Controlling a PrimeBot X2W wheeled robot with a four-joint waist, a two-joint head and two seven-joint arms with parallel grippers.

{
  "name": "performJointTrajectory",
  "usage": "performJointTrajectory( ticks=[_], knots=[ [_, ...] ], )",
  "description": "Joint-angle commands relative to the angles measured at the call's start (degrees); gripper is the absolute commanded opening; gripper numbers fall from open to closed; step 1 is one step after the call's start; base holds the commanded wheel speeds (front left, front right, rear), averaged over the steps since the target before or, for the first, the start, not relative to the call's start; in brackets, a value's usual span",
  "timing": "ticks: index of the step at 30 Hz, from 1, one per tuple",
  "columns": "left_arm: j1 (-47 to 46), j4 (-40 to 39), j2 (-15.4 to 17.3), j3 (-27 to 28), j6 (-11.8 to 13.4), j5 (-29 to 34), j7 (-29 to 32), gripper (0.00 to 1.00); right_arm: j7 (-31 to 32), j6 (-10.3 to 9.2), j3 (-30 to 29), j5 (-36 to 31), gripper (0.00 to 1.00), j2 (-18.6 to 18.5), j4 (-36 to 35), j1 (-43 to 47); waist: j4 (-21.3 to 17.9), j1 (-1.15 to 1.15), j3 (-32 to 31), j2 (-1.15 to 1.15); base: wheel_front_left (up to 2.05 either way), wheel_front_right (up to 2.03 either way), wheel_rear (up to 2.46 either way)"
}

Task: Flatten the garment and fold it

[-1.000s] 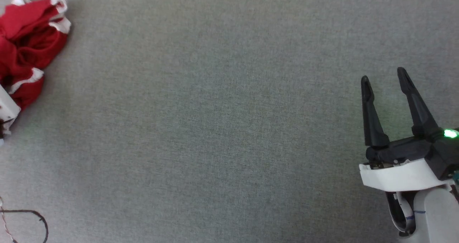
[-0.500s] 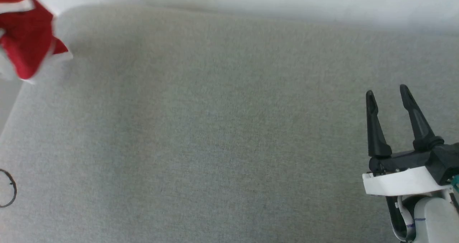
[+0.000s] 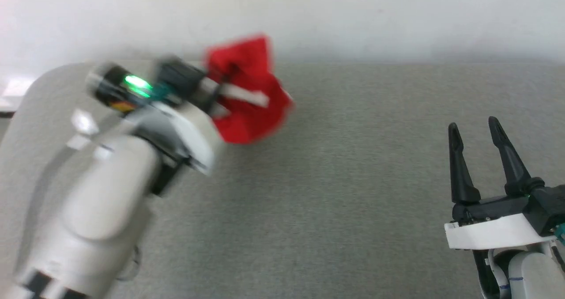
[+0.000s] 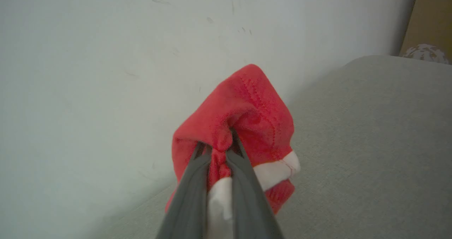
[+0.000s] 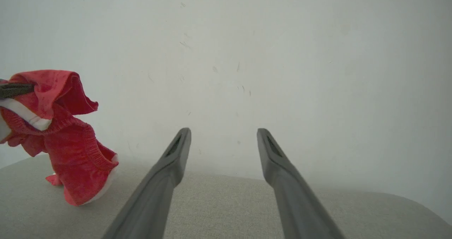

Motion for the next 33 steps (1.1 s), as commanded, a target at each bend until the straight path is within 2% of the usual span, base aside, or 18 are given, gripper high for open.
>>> performJointTrajectory(
  ticks=[1,8,9,10,16,19,22,27,33],
  knots=[
    [1.66,-0.29,-2.61,-2.01,-0.27,0.43,0.15,0.00,-0.26,-0.12,-0.24,0.57,1.00,0.16,-0.25,0.04,-4.85,0.01,1.09,0.00,0.00,0.00,0.00],
    [6.50,7.22,-16.18,-14.14,-0.33,-0.04,-1.67,0.00,-0.26,-0.12,-0.85,1.78,1.00,0.17,-0.12,-0.89,-10.20,0.01,3.95,0.00,0.00,0.00,0.00],
    [7.08,8.84,-17.80,-16.23,-0.33,-0.68,-1.82,0.45,-0.26,-0.12,-0.90,1.97,1.00,0.17,0.03,-1.00,-10.60,0.01,4.29,0.00,0.00,0.00,0.00],
    [7.33,10.51,-18.88,-17.92,-0.34,-1.02,-2.09,1.00,-0.26,-0.12,-0.89,2.10,1.00,0.17,0.12,-1.10,-10.81,0.01,4.50,0.00,0.00,0.00,0.00],
    [7.18,16.22,-21.78,-22.39,-0.35,-2.92,-6.91,1.00,-0.26,-0.12,-0.84,2.46,1.00,0.17,1.12,-0.98,-10.19,0.01,4.23,0.00,0.00,0.00,0.00],
    [6.39,17.52,-22.34,-22.13,-0.31,-3.61,-10.73,1.00,-0.26,-0.12,-0.81,2.30,1.00,0.17,1.90,-0.33,-8.35,0.01,2.77,0.00,0.00,0.00,0.00],
    [5.64,17.62,-21.96,-20.08,0.93,-3.97,-14.61,1.00,-0.26,-0.12,-0.68,1.88,1.00,0.17,2.84,0.44,-6.08,0.01,0.63,0.00,0.00,0.00,0.00],
    [5.79,14.39,-17.58,-13.77,5.84,-4.38,-18.64,1.00,-0.26,-0.12,-0.51,1.27,1.00,0.17,4.28,2.00,-2.40,0.01,-2.75,0.00,0.00,0.00,0.00],
    [12.47,3.77,-9.39,-3.22,13.10,-3.78,-19.57,1.00,-0.26,-0.12,-0.62,0.94,1.00,0.17,5.50,4.19,1.21,0.01,-5.22,0.00,0.00,0.00,0.00]
  ],
)
